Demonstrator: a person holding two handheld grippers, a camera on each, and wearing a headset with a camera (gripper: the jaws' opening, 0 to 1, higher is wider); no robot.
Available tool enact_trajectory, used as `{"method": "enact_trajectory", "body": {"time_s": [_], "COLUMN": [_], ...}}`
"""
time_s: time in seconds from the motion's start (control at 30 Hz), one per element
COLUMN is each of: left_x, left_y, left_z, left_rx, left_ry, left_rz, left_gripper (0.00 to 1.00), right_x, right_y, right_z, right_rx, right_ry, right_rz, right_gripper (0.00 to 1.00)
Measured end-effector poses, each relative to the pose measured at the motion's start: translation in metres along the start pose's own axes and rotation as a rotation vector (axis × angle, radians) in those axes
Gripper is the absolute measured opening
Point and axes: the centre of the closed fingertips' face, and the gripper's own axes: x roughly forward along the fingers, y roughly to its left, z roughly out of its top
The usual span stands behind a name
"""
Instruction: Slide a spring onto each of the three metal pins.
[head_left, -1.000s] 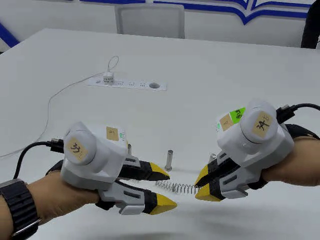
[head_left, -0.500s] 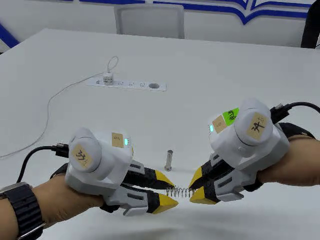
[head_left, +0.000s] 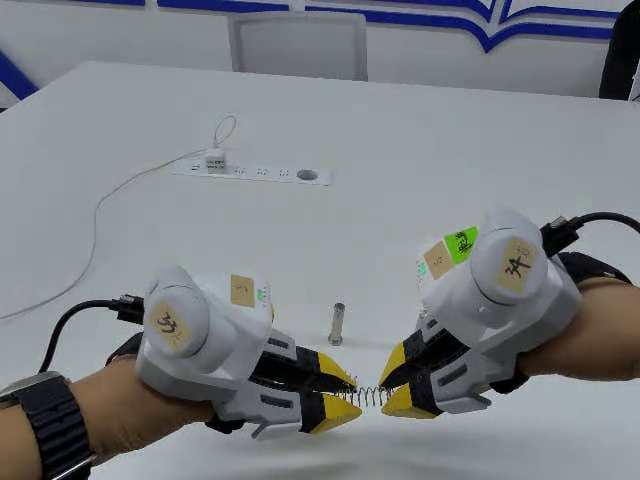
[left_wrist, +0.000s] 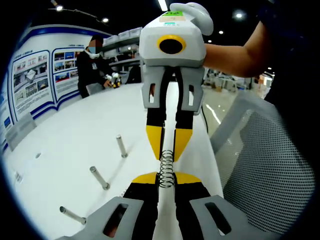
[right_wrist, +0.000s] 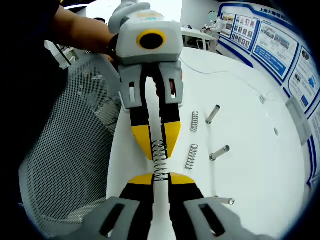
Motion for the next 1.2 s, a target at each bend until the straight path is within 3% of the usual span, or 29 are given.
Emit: {"method": "enact_trajectory", "body": {"time_s": [0.43,0.63,0.73,0.93,1.2], "left_x": [-0.001,0.000,0.001,0.002,0.003], "left_y": [-0.003,-0.003,-0.003,-0.001,-0.002], "left_z": [0.009,0.008,0.007,0.006,0.003], "left_rx": [-0.004,-0.012,-0.011,-0.018,-0.021], "left_ry": [-0.034,-0.034,-0.031,-0.033,-0.025], "left_rz": [-0.012,-0.011,-0.010,-0.003,-0.005], "left_gripper": [0.10,0.11,0.11,0.11,0.11], "right_x": [0.002,-0.001,-0.006,-0.018,-0.017], "right_y": [0.003,0.002,0.000,-0.001,0.003], "right_z": [-0.005,-0.003,0.001,0.020,0.032], "right_rx": [0.023,0.020,0.021,0.032,0.032], "right_ry": [-0.004,-0.011,-0.018,-0.080,-0.112], "right_rz": [0.006,-0.002,-0.007,-0.008,0.005], "right_gripper": [0.14,0.12,0.12,0.12,0.12]}}
